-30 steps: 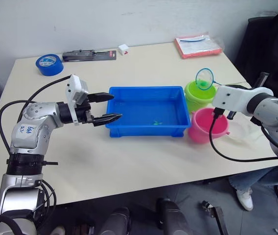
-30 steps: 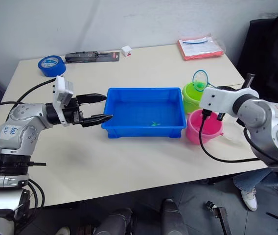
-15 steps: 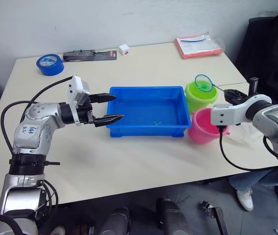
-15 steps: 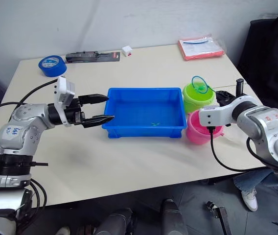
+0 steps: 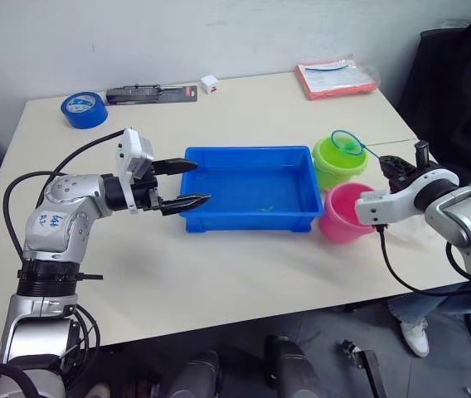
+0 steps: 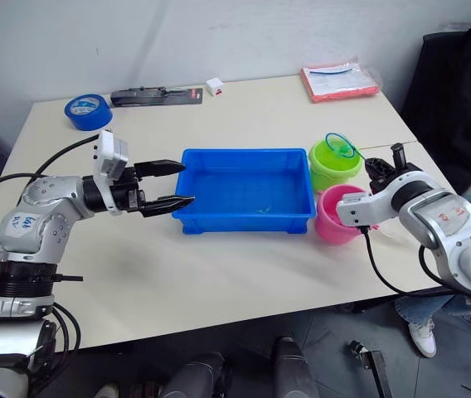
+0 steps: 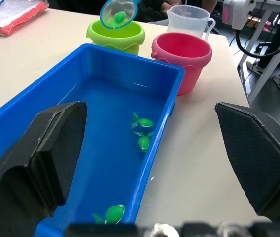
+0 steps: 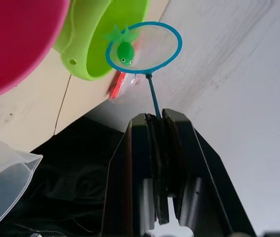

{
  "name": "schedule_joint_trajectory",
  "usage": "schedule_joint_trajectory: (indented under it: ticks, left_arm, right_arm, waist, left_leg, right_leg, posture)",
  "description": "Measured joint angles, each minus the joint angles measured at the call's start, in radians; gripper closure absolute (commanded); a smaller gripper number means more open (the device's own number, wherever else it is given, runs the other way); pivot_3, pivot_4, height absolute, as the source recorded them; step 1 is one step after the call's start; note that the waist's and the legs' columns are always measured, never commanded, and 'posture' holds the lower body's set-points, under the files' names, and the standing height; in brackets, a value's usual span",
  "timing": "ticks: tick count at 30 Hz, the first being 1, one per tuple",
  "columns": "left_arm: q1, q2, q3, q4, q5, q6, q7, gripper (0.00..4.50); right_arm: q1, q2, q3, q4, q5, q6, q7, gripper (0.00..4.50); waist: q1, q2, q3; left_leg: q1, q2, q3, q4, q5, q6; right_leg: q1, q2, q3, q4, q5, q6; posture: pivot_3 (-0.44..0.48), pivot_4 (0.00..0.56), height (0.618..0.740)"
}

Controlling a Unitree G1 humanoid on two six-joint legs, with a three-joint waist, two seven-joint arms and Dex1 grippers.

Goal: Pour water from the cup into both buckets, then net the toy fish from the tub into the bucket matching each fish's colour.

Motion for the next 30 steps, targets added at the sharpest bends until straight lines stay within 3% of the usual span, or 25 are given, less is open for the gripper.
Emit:
schedule_joint_trajectory:
  ticks: [30]
  left_arm:
    - [0.015,-0.01,-0.003,-0.004,0.007,-0.009,0.004,0.0]
  right_arm:
    - [0.041,0.005,-0.032,-0.004,-0.25,-0.09,-0.067,3.71]
  waist:
    - [-0.001,0.0,0.0]
  left_leg:
    - [0.0,0.0,0.001,0.0,0.0,0.0]
  right_leg:
    - [0.0,0.0,0.0,0.0,0.0,0.0]
  posture:
    - [0.0,0.15,0.74]
